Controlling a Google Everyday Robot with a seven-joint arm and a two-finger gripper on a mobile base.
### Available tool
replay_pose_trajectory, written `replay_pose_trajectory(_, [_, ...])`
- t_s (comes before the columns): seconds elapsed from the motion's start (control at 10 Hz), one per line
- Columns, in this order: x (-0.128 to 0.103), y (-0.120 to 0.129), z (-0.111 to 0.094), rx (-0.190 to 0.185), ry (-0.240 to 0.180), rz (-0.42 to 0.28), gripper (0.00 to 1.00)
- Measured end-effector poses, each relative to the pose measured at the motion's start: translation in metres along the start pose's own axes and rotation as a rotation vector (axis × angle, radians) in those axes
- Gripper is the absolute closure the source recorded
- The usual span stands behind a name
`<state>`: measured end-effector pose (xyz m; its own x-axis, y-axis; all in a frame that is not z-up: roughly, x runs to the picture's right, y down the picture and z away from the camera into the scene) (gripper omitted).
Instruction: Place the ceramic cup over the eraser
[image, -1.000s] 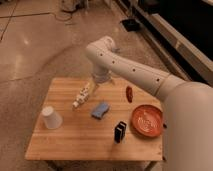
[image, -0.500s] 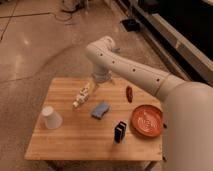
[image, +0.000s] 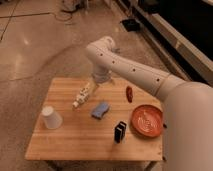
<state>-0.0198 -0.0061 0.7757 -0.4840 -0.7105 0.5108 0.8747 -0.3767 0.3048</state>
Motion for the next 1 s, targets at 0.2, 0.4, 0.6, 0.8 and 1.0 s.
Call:
replay_pose_trajectory(0.2, [0.000, 0.000, 0.000, 0.000, 0.000, 0.000, 0.20])
replay_pose_trajectory(0.4, [0.000, 0.000, 0.000, 0.000, 0.000, 0.000, 0.20])
replay_pose_trajectory(0.6, [0.000, 0.000, 0.000, 0.000, 0.000, 0.000, 0.20])
replay_pose_trajectory(0.8, [0.001, -0.001, -0.001, 0.001, 0.002, -0.008, 0.20])
replay_pose_trajectory(1.0, [0.012, -0.022, 0.002, 0.031, 0.000, -0.066, 0.20])
